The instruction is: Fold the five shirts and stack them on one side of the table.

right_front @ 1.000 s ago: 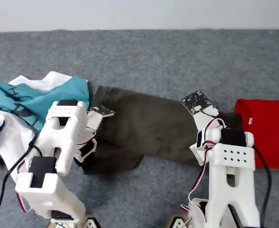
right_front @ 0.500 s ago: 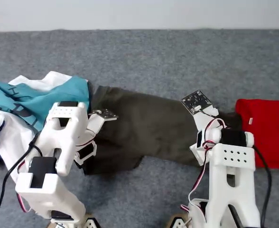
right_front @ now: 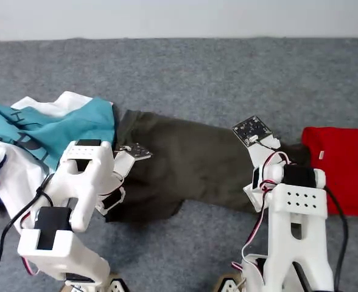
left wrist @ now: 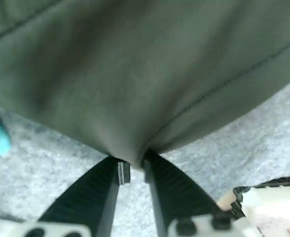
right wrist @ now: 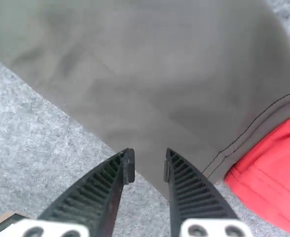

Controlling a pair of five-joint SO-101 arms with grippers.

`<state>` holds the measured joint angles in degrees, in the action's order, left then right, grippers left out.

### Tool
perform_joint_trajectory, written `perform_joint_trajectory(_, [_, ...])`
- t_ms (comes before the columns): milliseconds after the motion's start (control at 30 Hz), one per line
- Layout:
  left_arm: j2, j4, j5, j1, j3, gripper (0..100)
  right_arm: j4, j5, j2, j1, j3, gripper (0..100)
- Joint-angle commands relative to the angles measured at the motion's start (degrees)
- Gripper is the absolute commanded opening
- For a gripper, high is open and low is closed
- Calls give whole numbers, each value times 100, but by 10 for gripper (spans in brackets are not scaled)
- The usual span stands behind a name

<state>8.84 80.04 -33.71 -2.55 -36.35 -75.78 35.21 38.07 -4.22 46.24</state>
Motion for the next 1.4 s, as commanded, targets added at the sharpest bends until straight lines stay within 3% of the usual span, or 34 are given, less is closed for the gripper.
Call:
perform_joint_trajectory(0, [-44, -79, -79, 53, -101, 13, -57, 53, 154, -40, -18, 111])
perform_joint_trajectory(133, [-62, 369, -44, 492, 233, 13, -57, 53, 154, -40, -9, 111])
perform_joint_trajectory(367, [-9, 1204, 571, 1319, 1903, 13, -57, 53, 154, -66, -9, 111])
perform_joint_trajectory(500, [0, 1143, 730, 1319, 2527, 13, -57, 53, 154, -66, 114, 111])
perform_joint_trajectory(833, [70, 352, 747, 1187, 2545, 13, -57, 53, 163, -40, 501, 111])
perform_joint_trajectory(1000, [800, -237, 791, 1152, 2607, 13, -57, 53, 163, -31, 615, 111])
perform_joint_trajectory(1100, [1240, -492, 1240, 1055, 2905, 13, -66, 53, 163, -31, 686, 111])
perform_joint_trajectory(1367, [1512, -290, 1697, 826, 4004, 13, -40, 62, 163, -40, 747, 111])
